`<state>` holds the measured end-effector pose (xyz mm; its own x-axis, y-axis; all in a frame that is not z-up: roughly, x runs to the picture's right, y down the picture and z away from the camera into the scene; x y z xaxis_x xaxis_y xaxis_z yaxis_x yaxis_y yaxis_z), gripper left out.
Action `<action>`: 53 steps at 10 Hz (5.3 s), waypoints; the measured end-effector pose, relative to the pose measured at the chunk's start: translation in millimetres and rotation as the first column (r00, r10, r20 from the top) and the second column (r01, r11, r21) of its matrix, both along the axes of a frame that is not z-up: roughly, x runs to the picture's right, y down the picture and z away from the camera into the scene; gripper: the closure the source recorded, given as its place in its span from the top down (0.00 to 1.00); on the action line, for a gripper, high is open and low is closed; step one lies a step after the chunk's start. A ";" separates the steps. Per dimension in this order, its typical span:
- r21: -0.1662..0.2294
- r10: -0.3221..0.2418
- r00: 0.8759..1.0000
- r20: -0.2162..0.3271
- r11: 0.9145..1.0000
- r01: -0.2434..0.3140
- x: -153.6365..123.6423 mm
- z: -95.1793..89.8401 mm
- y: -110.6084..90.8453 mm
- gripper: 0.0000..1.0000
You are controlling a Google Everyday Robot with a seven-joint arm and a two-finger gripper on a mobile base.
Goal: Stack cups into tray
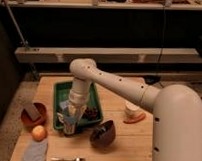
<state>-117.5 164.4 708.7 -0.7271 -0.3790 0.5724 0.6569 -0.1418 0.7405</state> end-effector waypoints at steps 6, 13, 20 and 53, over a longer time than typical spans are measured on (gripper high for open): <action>0.002 0.004 1.000 -0.010 1.000 -0.004 1.5 0.7 -0.7 0.00; 0.073 0.103 0.975 -0.199 0.993 -0.090 69.9 -8.7 -30.8 0.00; 0.166 0.205 0.902 -0.381 0.974 -0.151 139.3 -29.7 -58.6 0.00; 0.525 0.625 0.420 -0.658 0.781 -0.339 353.9 25.6 -144.4 0.00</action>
<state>236.4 20.0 734.3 0.3047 -0.7491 0.5883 0.9475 0.3016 -0.1068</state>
